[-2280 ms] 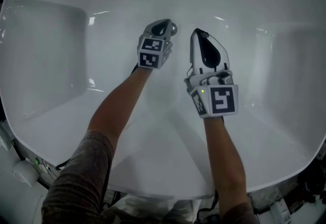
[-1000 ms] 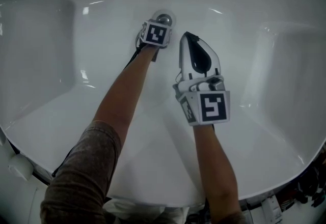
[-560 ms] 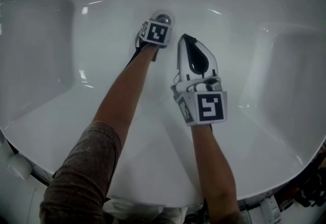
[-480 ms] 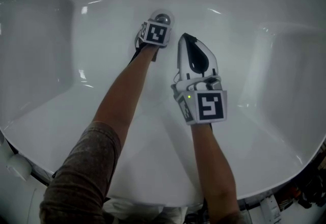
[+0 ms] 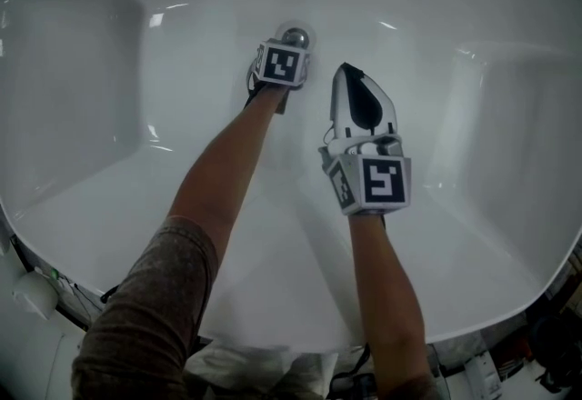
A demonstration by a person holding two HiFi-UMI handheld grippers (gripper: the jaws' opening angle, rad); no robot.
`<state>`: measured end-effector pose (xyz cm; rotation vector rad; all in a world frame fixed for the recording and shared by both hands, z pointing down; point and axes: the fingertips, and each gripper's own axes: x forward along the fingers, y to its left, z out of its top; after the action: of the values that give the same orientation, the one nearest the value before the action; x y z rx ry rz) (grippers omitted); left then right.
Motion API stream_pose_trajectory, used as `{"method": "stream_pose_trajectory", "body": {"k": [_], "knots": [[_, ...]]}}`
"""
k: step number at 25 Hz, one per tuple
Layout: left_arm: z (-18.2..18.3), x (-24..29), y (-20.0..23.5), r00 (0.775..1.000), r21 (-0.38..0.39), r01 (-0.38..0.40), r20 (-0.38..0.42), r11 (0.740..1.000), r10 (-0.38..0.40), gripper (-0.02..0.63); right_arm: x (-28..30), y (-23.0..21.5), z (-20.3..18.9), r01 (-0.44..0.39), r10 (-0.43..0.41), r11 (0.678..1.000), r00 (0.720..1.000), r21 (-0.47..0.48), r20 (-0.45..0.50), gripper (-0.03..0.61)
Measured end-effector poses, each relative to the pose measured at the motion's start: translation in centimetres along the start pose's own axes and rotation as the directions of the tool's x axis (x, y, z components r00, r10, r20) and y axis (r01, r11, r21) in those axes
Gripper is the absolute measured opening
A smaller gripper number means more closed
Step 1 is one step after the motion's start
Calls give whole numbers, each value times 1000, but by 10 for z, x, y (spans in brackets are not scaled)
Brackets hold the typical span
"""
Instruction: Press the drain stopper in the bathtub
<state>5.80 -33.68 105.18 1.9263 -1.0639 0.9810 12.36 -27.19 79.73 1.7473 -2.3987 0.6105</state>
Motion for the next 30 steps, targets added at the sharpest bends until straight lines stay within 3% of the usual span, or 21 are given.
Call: {"method": "stream_pose_trajectory", "body": {"k": [4, 8, 12, 19, 30], "knots": [[1, -30, -11, 998, -10, -17, -54, 1000, 16, 3, -10, -1, 22, 12, -12, 1000, 1000, 6, -1, -2], [27, -73, -28, 1000, -13, 4, -1, 1000, -4, 3, -30, 12, 54, 18, -18, 1000, 1000, 14, 4, -2], [41, -145, -39, 999, -20, -22, -42, 1000, 21, 2, -57, 32, 98, 23, -23, 999, 1000, 23, 7, -2], [79, -270, -74, 1000, -30, 1, -20, 1000, -2, 2, -108, 70, 191, 20, -20, 1000, 1000, 5, 23, -2], [119, -453, -127, 1000, -11, 17, 15, 1000, -17, 2, -193, 121, 298, 43, -44, 999, 999, 31, 31, -2]]}}
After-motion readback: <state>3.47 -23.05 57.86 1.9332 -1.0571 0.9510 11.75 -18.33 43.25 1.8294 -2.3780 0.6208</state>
